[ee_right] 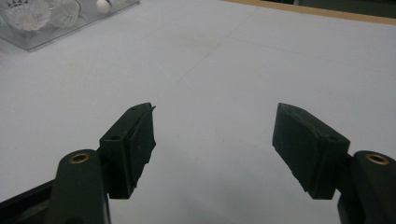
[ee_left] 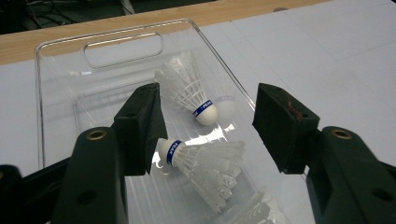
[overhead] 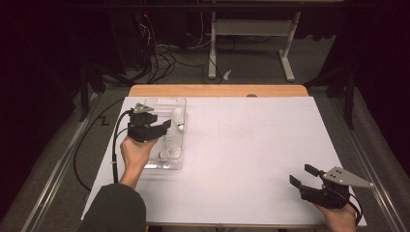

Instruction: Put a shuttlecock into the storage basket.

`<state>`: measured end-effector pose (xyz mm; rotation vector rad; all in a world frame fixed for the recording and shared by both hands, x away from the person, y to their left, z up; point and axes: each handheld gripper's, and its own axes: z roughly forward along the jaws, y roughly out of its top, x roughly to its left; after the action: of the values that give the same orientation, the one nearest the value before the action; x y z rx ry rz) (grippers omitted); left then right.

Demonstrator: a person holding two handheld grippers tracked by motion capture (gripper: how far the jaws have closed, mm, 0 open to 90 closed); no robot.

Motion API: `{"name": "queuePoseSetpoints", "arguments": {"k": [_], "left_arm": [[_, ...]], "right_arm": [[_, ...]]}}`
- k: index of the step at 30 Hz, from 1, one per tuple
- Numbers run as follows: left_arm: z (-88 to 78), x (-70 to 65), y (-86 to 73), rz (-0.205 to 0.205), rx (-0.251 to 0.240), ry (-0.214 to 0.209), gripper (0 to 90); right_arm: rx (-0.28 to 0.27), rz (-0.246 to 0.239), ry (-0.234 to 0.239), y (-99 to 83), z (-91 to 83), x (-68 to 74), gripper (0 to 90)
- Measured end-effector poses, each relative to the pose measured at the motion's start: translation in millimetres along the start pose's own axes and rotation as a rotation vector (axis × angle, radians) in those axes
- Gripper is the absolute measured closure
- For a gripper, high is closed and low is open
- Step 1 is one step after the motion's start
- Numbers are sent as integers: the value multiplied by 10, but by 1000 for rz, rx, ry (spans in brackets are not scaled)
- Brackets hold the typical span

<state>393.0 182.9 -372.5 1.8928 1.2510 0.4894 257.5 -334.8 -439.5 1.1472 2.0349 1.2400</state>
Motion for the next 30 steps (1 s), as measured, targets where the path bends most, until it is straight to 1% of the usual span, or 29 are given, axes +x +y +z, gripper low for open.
{"name": "queuePoseSetpoints", "arguments": {"k": [10,20,30], "left_arm": [[-49,10,-25,-8,-7,-10,417],[-96,-1,-30,-7,-14,-19,406],[-130,-14,-83,-14,-28,-30,404]], "right_arm": [[1,-1,0,0,3,0,301],[2,-2,0,1,4,2,301],[2,-3,1,1,6,2,301]]}}
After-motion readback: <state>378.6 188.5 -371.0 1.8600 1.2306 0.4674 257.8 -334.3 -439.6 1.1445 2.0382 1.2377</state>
